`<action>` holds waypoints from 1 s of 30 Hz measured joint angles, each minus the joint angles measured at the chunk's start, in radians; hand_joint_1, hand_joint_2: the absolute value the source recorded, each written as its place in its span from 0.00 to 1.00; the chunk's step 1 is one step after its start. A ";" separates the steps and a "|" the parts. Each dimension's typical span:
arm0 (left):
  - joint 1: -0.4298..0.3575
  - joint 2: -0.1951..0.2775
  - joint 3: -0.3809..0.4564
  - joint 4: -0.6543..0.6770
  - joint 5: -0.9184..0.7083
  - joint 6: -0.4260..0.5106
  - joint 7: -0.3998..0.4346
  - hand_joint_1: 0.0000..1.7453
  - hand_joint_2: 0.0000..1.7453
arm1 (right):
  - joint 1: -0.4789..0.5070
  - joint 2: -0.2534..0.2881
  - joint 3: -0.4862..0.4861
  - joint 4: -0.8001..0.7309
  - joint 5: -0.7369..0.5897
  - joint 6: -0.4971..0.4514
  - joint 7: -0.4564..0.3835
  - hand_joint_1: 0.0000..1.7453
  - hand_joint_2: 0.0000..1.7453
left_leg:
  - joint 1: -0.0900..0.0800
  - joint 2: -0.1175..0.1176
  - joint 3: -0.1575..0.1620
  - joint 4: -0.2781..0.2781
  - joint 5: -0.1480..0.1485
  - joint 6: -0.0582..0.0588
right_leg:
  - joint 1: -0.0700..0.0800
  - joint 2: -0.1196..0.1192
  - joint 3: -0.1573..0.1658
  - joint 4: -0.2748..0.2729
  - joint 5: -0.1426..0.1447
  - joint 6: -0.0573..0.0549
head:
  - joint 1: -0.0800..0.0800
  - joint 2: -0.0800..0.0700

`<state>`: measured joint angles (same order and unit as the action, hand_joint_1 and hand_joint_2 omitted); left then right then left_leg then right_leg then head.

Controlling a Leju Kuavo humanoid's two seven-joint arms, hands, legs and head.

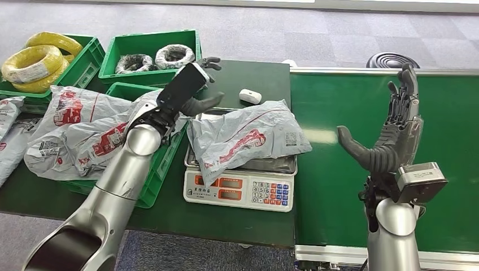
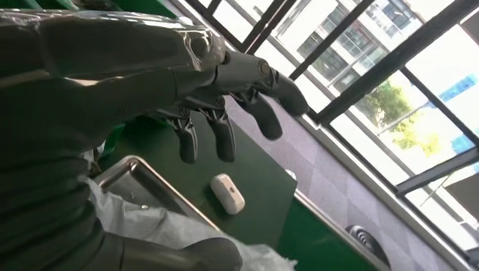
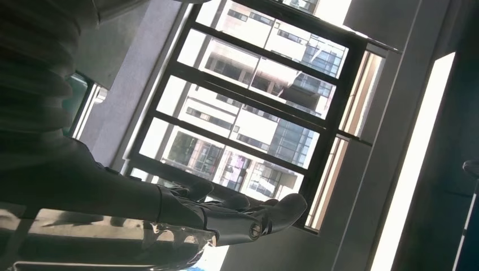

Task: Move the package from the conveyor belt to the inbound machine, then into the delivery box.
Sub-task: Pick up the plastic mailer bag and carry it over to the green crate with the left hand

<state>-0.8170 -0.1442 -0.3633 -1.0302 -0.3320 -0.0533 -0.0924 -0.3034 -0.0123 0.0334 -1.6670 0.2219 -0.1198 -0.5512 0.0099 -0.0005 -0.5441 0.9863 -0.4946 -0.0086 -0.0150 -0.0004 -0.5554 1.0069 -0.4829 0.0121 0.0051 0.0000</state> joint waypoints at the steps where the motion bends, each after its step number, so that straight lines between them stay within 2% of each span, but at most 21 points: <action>1: 0.005 -0.005 -0.021 0.023 0.002 0.004 -0.011 0.00 1.00 | 0.000 0.000 0.005 0.002 -0.001 0.000 0.000 0.00 1.00 | 0.000 0.000 0.000 0.000 0.000 0.000 | 0.000 0.000 0.000 0.000 0.000 0.000 | 0.000 0.000; 8: 0.033 -0.075 -0.148 0.197 -0.001 0.027 -0.031 0.00 1.00 | -0.002 0.003 0.024 0.010 -0.013 0.008 0.002 0.00 1.00 | 0.000 0.000 -0.001 0.000 0.000 0.000 | 0.000 0.000 0.000 0.000 0.000 0.000 | 0.000 0.000; 14: 0.032 -0.141 -0.220 0.355 -0.013 0.062 -0.013 0.00 1.00 | -0.006 0.009 0.031 0.012 -0.019 0.019 0.010 0.00 1.00 | 0.000 0.000 -0.001 0.000 0.000 0.000 | 0.000 0.000 0.000 0.000 0.000 0.000 | 0.000 0.000; 20: 0.009 -0.169 -0.273 0.470 -0.086 0.153 0.041 0.00 1.00 | -0.005 0.023 0.034 0.004 -0.023 0.028 0.028 0.00 1.00 | 0.000 0.000 0.000 0.000 0.000 0.000 | 0.000 0.000 0.000 0.000 0.000 0.000 | 0.000 0.000; 21: 0.003 -0.170 -0.280 0.485 -0.098 0.168 0.052 0.03 1.00 | -0.005 0.025 0.034 0.002 -0.022 0.028 0.030 0.00 1.00 | 0.000 0.000 0.000 0.000 0.000 0.000 | 0.000 0.000 0.000 0.000 0.000 0.000 | 0.000 0.000; 23: -0.010 -0.170 -0.290 0.510 -0.117 0.197 0.072 0.28 1.00 | -0.004 0.031 0.034 -0.002 -0.019 0.029 0.034 0.00 1.00 | 0.000 0.000 0.000 0.000 0.000 0.000 | 0.000 0.000 0.000 0.000 0.000 0.000 | 0.000 0.000; 25: -0.024 -0.170 -0.294 0.531 -0.131 0.223 0.089 0.67 1.00 | -0.004 0.038 0.033 -0.007 -0.014 0.031 0.041 0.00 1.00 | 0.000 0.000 0.000 0.000 0.000 0.000 | 0.000 0.000 0.000 0.000 0.000 0.000 | 0.000 0.000; 27: -0.038 -0.169 -0.295 0.546 -0.140 0.243 0.099 0.91 1.00 | -0.005 0.043 0.032 -0.011 -0.010 0.034 0.049 0.00 1.00 | 0.000 0.000 0.000 0.000 0.000 0.000 | 0.000 0.000 0.000 0.000 0.000 0.000 | 0.000 0.000; 28: -0.044 -0.168 -0.294 0.552 -0.145 0.252 0.102 0.98 1.00 | -0.005 0.046 0.032 -0.013 -0.008 0.036 0.053 0.00 1.00 | 0.000 0.000 0.000 0.000 0.000 0.000 | 0.000 0.000 0.000 0.000 0.000 0.000 | 0.000 0.000; 30: -0.055 -0.167 -0.291 0.561 -0.159 0.271 0.108 1.00 1.00 | -0.006 0.051 0.028 -0.016 -0.005 0.043 0.060 0.00 1.00 | 0.000 0.000 0.000 0.000 0.000 0.000 | 0.000 0.000 0.000 0.000 0.000 0.000 | 0.000 0.000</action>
<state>-0.8723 -0.3110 -0.6539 -0.4696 -0.4915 0.2179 0.0151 -0.3091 0.0391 0.0611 -1.6834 0.2174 -0.0769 -0.4917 0.0101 -0.0003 -0.5444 0.9863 -0.4946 -0.0085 -0.0147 -0.0002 -0.5555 1.0070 -0.4827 0.0122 0.0050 0.0000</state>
